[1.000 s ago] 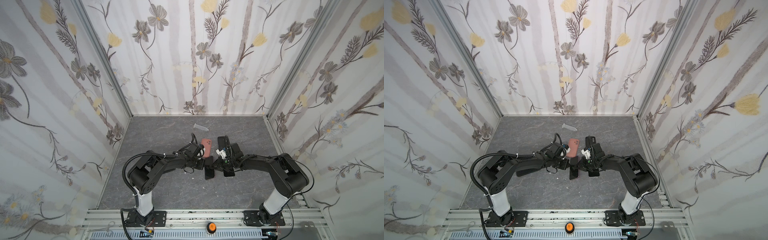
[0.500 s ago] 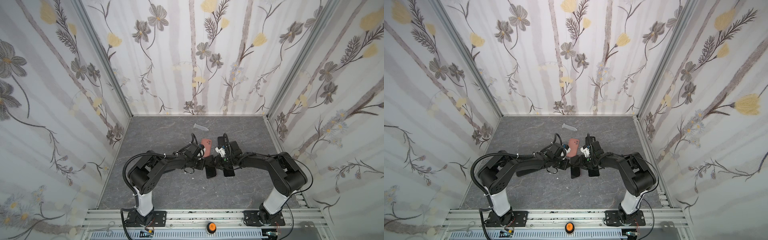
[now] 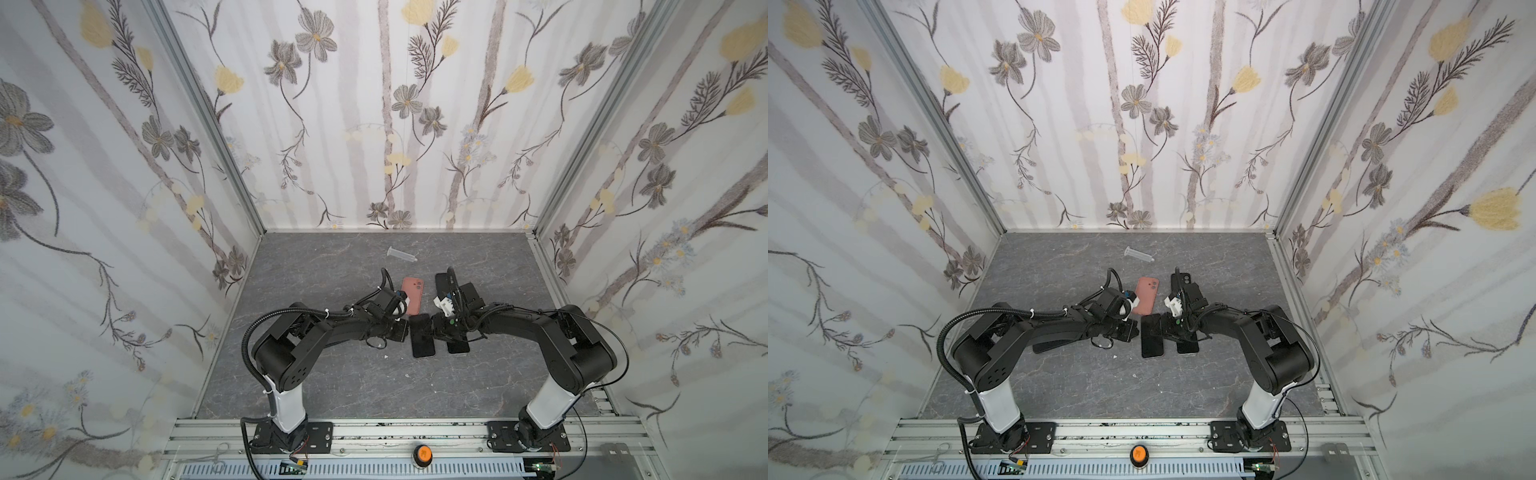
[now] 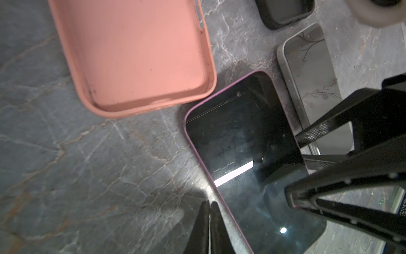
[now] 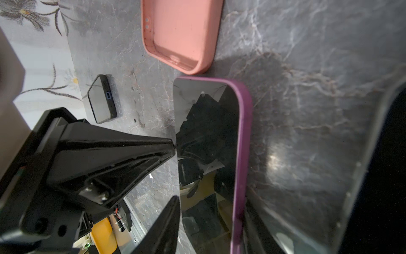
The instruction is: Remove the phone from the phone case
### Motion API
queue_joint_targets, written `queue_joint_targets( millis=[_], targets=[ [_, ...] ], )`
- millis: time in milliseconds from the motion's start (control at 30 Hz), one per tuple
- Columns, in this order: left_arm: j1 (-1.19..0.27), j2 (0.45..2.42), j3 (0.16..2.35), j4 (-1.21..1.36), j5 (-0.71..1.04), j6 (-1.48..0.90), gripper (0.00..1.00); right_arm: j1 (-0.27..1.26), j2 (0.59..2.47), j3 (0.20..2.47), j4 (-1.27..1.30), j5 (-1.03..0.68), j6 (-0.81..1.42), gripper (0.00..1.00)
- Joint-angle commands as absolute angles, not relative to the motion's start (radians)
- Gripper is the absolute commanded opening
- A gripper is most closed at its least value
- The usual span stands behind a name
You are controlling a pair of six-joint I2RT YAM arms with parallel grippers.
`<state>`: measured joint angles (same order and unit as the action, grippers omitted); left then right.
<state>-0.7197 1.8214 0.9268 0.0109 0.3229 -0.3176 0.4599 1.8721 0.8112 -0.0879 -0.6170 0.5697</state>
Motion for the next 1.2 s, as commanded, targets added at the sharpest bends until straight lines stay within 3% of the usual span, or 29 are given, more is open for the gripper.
queue_joint_targets(
  millis=[0,267,467,700,1167],
  targets=[
    [-0.719,1.812,0.917,-0.029,0.300,-0.318,0.08,0.461,1.864,0.824,-0.129,-0.533,0.535,0.46],
    [-0.688,1.713,0.891,-0.029,0.257,-0.319,0.07,0.461,1.797,0.840,-0.217,-0.431,0.500,0.48],
    [-0.630,1.650,0.928,0.012,0.233,-0.280,0.17,0.475,1.747,0.905,-0.197,-0.343,0.509,0.47],
    [-0.540,1.764,1.055,0.079,0.270,-0.268,0.38,0.494,1.871,1.059,-0.143,-0.263,0.575,0.47],
    [-0.509,1.988,1.211,0.097,0.375,-0.296,0.38,0.485,2.077,1.233,-0.163,-0.270,0.592,0.46]
  ],
)
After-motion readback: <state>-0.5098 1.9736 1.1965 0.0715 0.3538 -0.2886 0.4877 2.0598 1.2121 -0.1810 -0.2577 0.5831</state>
